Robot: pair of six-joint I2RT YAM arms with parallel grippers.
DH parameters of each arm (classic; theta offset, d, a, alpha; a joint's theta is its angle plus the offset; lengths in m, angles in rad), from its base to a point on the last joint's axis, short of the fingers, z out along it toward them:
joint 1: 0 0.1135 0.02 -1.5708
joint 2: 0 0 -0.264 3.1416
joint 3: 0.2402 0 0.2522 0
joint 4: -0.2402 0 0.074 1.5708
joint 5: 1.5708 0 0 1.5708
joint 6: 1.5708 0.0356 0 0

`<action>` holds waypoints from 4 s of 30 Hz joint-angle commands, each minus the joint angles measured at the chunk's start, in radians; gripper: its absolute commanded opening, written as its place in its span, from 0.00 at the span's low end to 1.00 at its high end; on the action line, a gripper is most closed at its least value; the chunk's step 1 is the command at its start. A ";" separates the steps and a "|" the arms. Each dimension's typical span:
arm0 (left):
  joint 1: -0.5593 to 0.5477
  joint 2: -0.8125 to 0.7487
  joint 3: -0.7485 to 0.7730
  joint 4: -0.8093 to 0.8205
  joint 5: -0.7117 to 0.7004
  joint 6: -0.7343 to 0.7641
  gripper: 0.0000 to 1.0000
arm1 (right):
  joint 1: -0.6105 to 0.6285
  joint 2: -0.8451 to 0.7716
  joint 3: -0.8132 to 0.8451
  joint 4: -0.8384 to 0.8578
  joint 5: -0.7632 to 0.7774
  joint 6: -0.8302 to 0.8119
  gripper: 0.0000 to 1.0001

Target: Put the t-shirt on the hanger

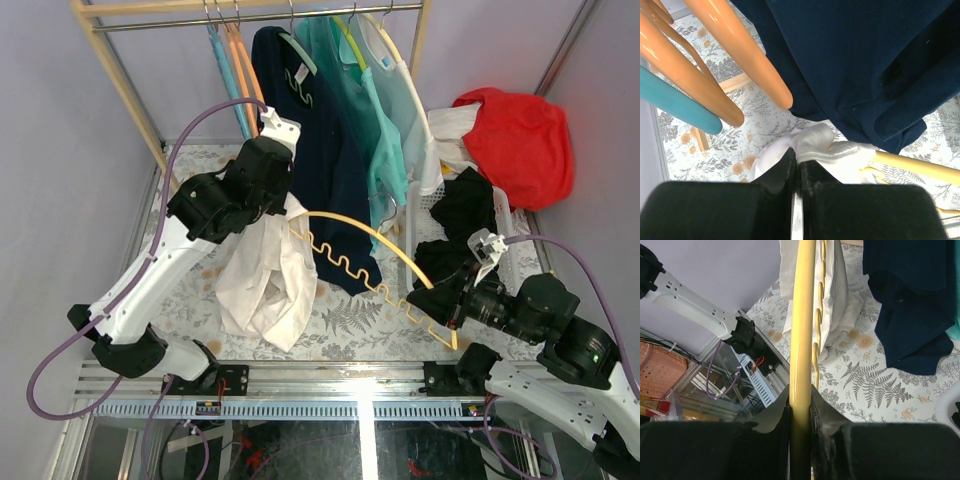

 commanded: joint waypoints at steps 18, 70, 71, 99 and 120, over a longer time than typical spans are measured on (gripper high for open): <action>0.006 0.015 0.170 -0.024 0.047 -0.004 0.00 | 0.003 -0.065 -0.252 0.440 -0.011 0.049 0.00; 0.006 -0.145 0.077 0.011 0.490 -0.132 0.00 | -0.065 -0.421 -0.157 0.180 -0.140 0.057 0.00; 0.006 -0.156 0.063 0.009 0.474 -0.136 0.00 | -0.065 -0.421 -0.162 0.187 -0.154 0.063 0.00; 0.006 -0.071 0.309 0.008 0.651 -0.180 0.00 | -0.064 -0.295 -0.265 0.363 -0.238 -0.023 0.00; 0.006 0.021 0.405 0.170 0.949 -0.283 0.00 | -0.057 -0.263 0.235 -0.117 -0.212 -0.216 0.00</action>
